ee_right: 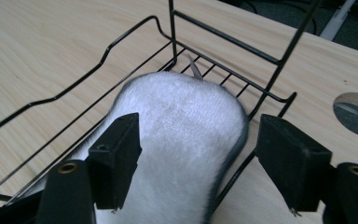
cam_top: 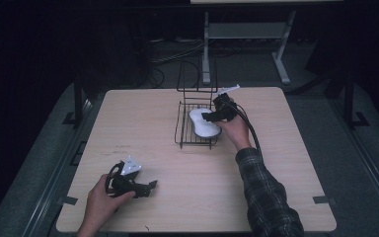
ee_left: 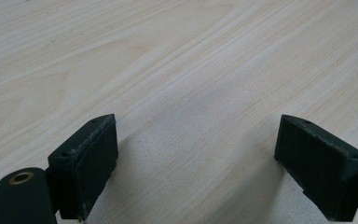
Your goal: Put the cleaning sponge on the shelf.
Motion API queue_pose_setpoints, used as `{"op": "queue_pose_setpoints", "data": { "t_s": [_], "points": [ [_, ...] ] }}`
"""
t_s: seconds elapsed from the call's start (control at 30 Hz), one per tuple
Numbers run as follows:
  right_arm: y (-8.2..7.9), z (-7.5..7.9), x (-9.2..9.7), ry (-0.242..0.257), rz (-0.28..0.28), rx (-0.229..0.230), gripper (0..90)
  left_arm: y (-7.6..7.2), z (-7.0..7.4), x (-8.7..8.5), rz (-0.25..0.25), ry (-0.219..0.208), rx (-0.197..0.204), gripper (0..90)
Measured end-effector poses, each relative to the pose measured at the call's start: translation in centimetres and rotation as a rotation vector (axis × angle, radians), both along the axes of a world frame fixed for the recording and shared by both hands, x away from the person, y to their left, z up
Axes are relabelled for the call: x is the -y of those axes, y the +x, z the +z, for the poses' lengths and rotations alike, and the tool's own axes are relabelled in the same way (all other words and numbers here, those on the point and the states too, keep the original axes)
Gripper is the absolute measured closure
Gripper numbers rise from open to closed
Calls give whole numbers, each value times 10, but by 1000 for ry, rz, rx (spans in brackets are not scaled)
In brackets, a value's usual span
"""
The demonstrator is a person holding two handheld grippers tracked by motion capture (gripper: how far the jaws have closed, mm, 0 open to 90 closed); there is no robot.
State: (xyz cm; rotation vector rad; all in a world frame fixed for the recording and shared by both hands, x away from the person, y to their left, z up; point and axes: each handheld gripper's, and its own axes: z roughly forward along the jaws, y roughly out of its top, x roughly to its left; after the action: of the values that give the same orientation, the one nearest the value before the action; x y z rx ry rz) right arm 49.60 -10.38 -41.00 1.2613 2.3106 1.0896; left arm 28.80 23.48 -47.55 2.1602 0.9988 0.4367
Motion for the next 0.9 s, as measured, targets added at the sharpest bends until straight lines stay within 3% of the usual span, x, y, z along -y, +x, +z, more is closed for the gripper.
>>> {"op": "queue_pose_setpoints", "data": {
  "t_s": [0.17, 0.4, 0.57, 0.9],
  "points": [
    [-7, 8, 9, 14, -2, 20, 339, 0, 0, 0, 0, -1, 0, 125],
    [-30, 10, 20, 36, 33, 19, 699, 0, 0, 0, 1, 0, 0, 124],
    [-43, 5, 21, 33, 92, 6, 896, 0, 0, 0, 1, 2, 2, 125],
    [-47, -14, -2, -10, 151, -40, 897, 0, 0, 0, 0, 0, 1, 125]
  ]
}}
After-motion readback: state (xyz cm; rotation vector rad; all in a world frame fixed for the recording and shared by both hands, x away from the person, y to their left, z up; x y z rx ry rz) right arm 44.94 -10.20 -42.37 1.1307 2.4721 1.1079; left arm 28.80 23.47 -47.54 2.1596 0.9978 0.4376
